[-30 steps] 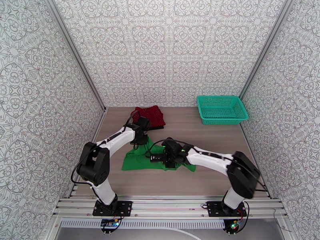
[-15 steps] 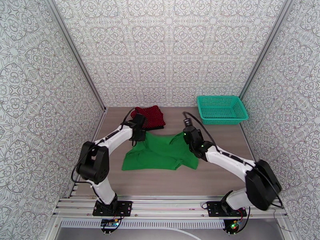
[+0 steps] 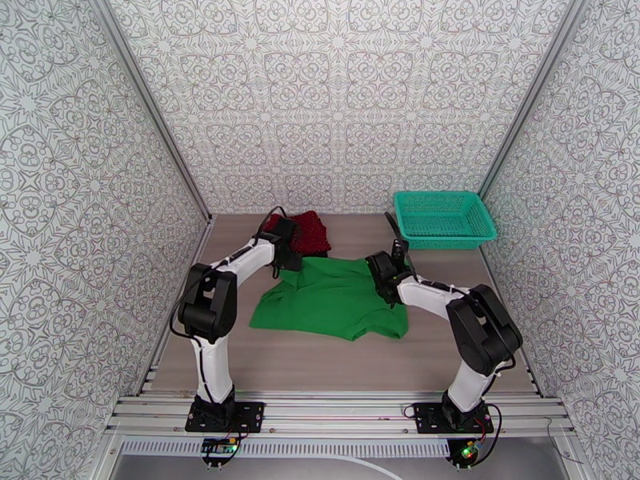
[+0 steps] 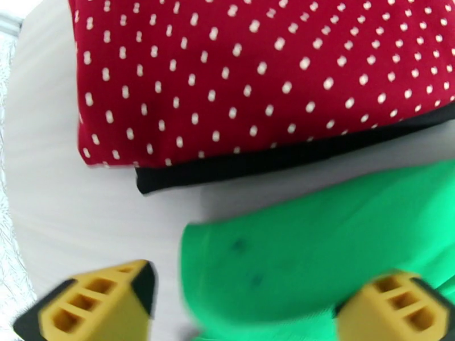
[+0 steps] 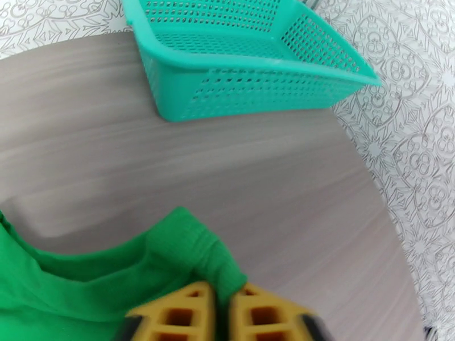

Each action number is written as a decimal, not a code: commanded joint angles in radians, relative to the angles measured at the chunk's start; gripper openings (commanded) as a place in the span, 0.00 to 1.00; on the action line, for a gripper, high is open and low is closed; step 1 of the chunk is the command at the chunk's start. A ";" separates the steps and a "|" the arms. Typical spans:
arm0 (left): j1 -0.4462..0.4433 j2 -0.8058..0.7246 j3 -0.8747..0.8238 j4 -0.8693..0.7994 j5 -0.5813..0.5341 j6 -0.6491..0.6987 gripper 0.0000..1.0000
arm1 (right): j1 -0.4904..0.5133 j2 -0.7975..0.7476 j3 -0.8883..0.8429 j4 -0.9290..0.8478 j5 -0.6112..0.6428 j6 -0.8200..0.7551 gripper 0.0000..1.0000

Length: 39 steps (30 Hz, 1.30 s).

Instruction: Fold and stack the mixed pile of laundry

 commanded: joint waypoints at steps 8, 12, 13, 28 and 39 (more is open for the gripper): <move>-0.012 -0.212 0.058 -0.171 -0.223 -0.018 0.94 | -0.008 -0.188 -0.028 -0.011 -0.051 -0.051 0.56; 0.011 -0.308 -0.016 -0.326 -0.146 -0.169 0.79 | -0.008 -0.314 -0.070 -0.042 -0.178 -0.106 0.56; 0.024 -0.334 -0.051 -0.360 -0.104 -0.214 0.76 | -0.008 -0.342 -0.074 -0.056 -0.216 -0.123 0.56; 0.226 -0.722 -0.761 -0.190 0.386 -0.596 0.49 | -0.008 -0.632 -0.159 -0.219 -0.851 -0.332 0.62; 0.246 -0.561 -0.788 -0.049 0.294 -0.625 0.41 | -0.008 -0.640 -0.222 -0.178 -0.936 -0.318 0.62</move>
